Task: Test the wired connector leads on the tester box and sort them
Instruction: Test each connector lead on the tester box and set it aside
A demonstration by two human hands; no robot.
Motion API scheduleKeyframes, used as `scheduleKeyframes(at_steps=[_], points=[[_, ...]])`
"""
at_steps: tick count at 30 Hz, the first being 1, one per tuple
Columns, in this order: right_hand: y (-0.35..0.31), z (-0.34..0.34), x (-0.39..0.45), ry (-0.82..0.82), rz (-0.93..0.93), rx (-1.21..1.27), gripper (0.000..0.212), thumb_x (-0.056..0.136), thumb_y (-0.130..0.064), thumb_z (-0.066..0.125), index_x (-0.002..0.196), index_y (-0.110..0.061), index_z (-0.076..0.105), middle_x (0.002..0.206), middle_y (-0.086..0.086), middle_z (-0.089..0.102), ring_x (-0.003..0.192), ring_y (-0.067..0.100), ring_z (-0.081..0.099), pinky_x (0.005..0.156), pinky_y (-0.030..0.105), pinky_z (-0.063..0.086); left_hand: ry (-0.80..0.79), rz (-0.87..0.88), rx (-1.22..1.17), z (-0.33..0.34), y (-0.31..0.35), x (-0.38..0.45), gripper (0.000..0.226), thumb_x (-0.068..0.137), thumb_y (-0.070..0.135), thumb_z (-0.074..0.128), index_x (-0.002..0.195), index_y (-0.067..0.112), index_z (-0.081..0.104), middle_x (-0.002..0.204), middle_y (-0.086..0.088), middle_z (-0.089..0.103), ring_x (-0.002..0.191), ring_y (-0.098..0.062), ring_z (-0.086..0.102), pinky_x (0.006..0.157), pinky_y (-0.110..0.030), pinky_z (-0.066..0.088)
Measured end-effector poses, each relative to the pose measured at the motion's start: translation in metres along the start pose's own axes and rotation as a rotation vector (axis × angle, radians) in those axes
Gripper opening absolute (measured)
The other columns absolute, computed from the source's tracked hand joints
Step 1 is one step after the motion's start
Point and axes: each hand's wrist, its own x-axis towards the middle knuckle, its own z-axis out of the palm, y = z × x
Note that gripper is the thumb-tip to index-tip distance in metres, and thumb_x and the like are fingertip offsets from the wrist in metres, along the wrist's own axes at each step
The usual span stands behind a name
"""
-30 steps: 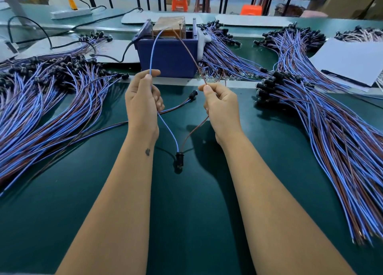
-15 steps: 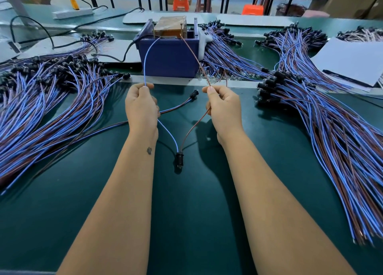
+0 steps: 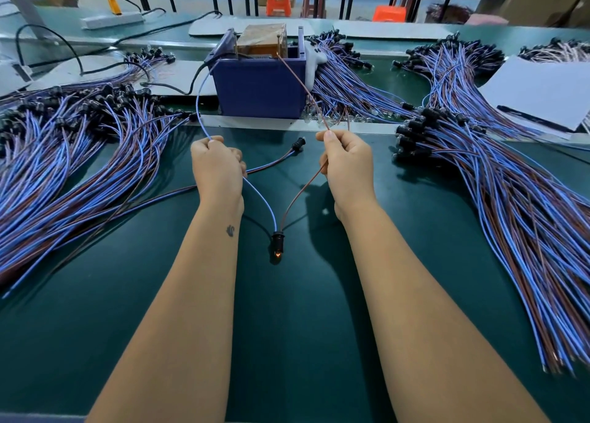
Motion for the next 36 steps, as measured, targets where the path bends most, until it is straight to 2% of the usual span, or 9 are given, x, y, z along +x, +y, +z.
scheduleKeyframes(at_steps=[9, 15, 22, 28, 31, 34, 36], points=[[0.002, 0.0, 0.003, 0.046, 0.021, 0.035, 0.025, 0.101, -0.017, 0.044, 0.082, -0.02, 0.06, 0.055, -0.002, 0.048, 0.045, 0.005, 0.04, 0.049, 0.013, 0.038, -0.04, 0.013, 0.047, 0.001, -0.001, 0.002, 0.025, 0.095, 0.006, 0.023, 0.087, 0.02, 0.043, 0.058, 0.003, 0.039, 0.046, -0.012, 0.033, 0.045, -0.023, 0.031], [0.003, 0.001, 0.004, 0.043, 0.025, 0.026, 0.025, 0.101, -0.018, 0.044, 0.081, -0.02, 0.06, 0.055, -0.002, 0.047, 0.047, 0.007, 0.04, 0.049, 0.014, 0.037, -0.124, 0.079, 0.098, 0.002, -0.003, -0.001, 0.023, 0.092, 0.007, 0.029, 0.081, 0.02, 0.044, 0.04, 0.014, 0.032, 0.037, -0.007, 0.026, 0.039, -0.02, 0.024], [0.002, -0.001, 0.003, 0.03, 0.038, 0.009, 0.023, 0.101, -0.018, 0.043, 0.088, -0.016, 0.062, 0.058, -0.001, 0.049, 0.049, 0.008, 0.041, 0.048, 0.013, 0.038, -0.199, 0.132, 0.136, 0.002, -0.004, -0.006, 0.022, 0.089, 0.011, 0.033, 0.076, 0.021, 0.047, 0.043, 0.012, 0.03, 0.04, -0.008, 0.021, 0.042, -0.022, 0.019], [0.003, -0.002, 0.003, 0.028, 0.042, -0.011, 0.024, 0.101, -0.018, 0.043, 0.086, -0.017, 0.062, 0.058, -0.001, 0.049, 0.051, 0.008, 0.042, 0.048, 0.015, 0.037, -0.216, 0.153, 0.137, 0.002, -0.005, -0.009, 0.021, 0.088, 0.011, 0.035, 0.074, 0.021, 0.047, 0.044, 0.011, 0.029, 0.041, -0.009, 0.021, 0.043, -0.023, 0.018], [0.002, -0.002, 0.002, 0.005, -0.015, -0.058, 0.022, 0.101, -0.018, 0.044, 0.088, -0.016, 0.062, 0.057, -0.003, 0.049, 0.051, 0.007, 0.042, 0.051, 0.019, 0.039, -0.21, 0.145, 0.138, 0.003, -0.004, -0.01, 0.023, 0.09, 0.012, 0.038, 0.075, 0.02, 0.052, 0.044, 0.012, 0.036, 0.042, -0.008, 0.03, 0.043, -0.022, 0.027], [0.0, 0.008, -0.004, -0.104, -0.148, -0.187, 0.018, 0.098, -0.017, 0.05, 0.085, -0.019, 0.062, 0.057, -0.004, 0.052, 0.058, 0.014, 0.049, 0.062, 0.031, 0.044, -0.241, 0.195, 0.233, 0.006, -0.005, -0.012, 0.024, 0.092, 0.017, 0.051, 0.079, 0.024, 0.069, 0.053, 0.012, 0.049, 0.054, -0.01, 0.046, 0.057, -0.025, 0.043], [0.0, 0.019, -0.01, -0.199, -0.179, -0.24, 0.019, 0.096, -0.016, 0.053, 0.08, -0.019, 0.062, 0.056, -0.006, 0.052, 0.061, 0.019, 0.051, 0.065, 0.035, 0.045, -0.307, 0.198, 0.231, 0.009, -0.005, -0.015, 0.022, 0.092, 0.017, 0.056, 0.082, 0.023, 0.074, 0.063, 0.009, 0.059, 0.06, -0.01, 0.052, 0.062, -0.025, 0.046]])
